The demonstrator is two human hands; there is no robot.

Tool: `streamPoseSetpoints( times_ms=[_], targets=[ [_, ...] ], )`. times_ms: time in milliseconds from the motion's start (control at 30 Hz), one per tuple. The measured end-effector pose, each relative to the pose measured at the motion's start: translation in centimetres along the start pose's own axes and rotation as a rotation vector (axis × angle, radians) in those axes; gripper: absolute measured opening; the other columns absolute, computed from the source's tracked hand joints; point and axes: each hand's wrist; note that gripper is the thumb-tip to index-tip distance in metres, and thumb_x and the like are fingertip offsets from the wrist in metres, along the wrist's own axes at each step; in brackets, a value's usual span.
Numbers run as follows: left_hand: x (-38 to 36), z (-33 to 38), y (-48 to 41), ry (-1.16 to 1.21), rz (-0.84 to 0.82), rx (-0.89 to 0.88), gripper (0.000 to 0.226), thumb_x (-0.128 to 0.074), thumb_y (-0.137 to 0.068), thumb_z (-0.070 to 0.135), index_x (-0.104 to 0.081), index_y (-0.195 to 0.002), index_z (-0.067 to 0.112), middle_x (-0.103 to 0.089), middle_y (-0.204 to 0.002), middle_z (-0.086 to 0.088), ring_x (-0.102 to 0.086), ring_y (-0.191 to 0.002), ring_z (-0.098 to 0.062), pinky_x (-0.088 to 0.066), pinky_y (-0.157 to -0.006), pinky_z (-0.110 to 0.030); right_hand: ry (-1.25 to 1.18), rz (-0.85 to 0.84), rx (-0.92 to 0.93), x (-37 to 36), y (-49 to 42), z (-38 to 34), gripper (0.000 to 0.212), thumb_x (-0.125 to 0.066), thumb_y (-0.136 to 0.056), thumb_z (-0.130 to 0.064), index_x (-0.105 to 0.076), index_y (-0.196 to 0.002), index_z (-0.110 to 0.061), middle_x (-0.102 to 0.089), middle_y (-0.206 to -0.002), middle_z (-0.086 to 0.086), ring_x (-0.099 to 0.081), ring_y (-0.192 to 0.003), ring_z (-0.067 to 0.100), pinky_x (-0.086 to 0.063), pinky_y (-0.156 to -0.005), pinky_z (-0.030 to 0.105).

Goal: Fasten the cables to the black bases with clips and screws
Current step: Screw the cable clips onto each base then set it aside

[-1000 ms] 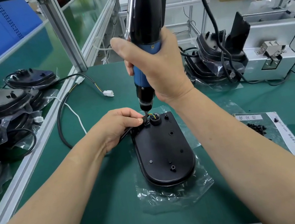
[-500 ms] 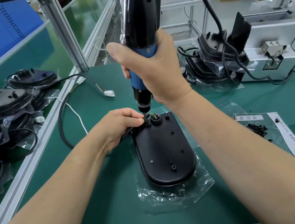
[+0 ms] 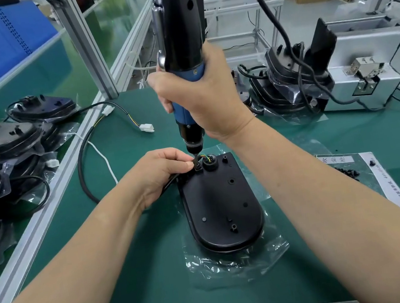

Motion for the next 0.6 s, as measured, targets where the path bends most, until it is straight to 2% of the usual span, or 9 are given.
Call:
streamPoseSetpoints(
  times_ms=[100,267,333,467,533,600],
  targets=[
    [-0.1,-0.1,0.0,0.0,-0.003,-0.012,0.023,-0.061,-0.081,-0.014,-0.065,-0.071,0.007,-0.067,-0.061,-0.004,-0.062,-0.052,-0.009,-0.049,-0.053,-0.014,-0.061,0.044,0.004,0.6,0.0,0.2,0.022,-0.058,-0.074,0.009,-0.048,-0.066,-0.008,-0.045,-0.05,0.004,-0.041,-0.045,0.021,-0.038,-0.052,0.032],
    [0.0,-0.4,-0.1,0.005,-0.007,-0.029,0.024,-0.06,-0.082,-0.014,-0.064,-0.07,0.007,-0.067,-0.062,-0.004,-0.062,-0.054,-0.01,-0.05,-0.054,-0.015,-0.027,0.012,0.004,0.2,-0.2,0.5,0.014,-0.062,-0.074,0.004,-0.05,-0.07,-0.004,-0.047,-0.052,0.009,-0.043,-0.047,0.024,-0.04,-0.051,0.036],
    [-0.2,-0.4,0.2,0.004,-0.007,-0.032,0.023,-0.06,-0.082,-0.013,-0.064,-0.072,0.007,-0.067,-0.064,-0.005,-0.061,-0.056,-0.012,-0.05,-0.055,-0.016,-0.012,0.004,-0.003,0.3,-0.1,0.5,0.018,-0.066,-0.076,0.001,-0.05,-0.071,-0.005,-0.049,-0.053,0.009,-0.045,-0.048,0.024,-0.042,-0.052,0.035],
    [-0.4,-0.4,0.4,-0.04,0.006,-0.07,0.023,-0.059,-0.083,-0.014,-0.066,-0.083,0.008,-0.066,-0.085,-0.011,-0.059,-0.074,-0.019,-0.049,-0.074,-0.022,-0.03,0.059,0.01,0.9,0.2,-0.4,0.025,-0.077,-0.081,-0.008,-0.053,-0.081,-0.003,-0.054,-0.061,0.005,-0.048,-0.051,0.021,-0.044,-0.054,0.032],
    [-0.4,-0.3,0.4,-0.044,-0.005,-0.064,0.022,-0.058,-0.084,-0.011,-0.069,-0.085,0.008,-0.068,-0.084,-0.011,-0.061,-0.074,-0.019,-0.052,-0.073,-0.022,-0.052,0.121,0.04,1.8,-0.2,-1.5,0.025,-0.077,-0.082,-0.011,-0.053,-0.079,-0.004,-0.054,-0.061,0.002,-0.049,-0.051,0.02,-0.045,-0.052,0.031],
    [-0.5,-0.5,0.6,-0.038,-0.026,-0.059,0.012,-0.062,-0.086,-0.004,-0.069,-0.087,0.006,-0.069,-0.087,-0.013,-0.062,-0.077,-0.021,-0.051,-0.077,-0.023,-0.009,0.172,-0.007,3.5,-0.5,-2.7,0.024,-0.078,-0.083,-0.017,-0.055,-0.078,-0.012,-0.057,-0.062,-0.001,-0.052,-0.051,0.015,-0.048,-0.051,0.028]
  ],
)
Point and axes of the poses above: each hand's wrist, its own y-axis away from the middle knuckle, its own x-axis out of the back of the hand, z = x × y
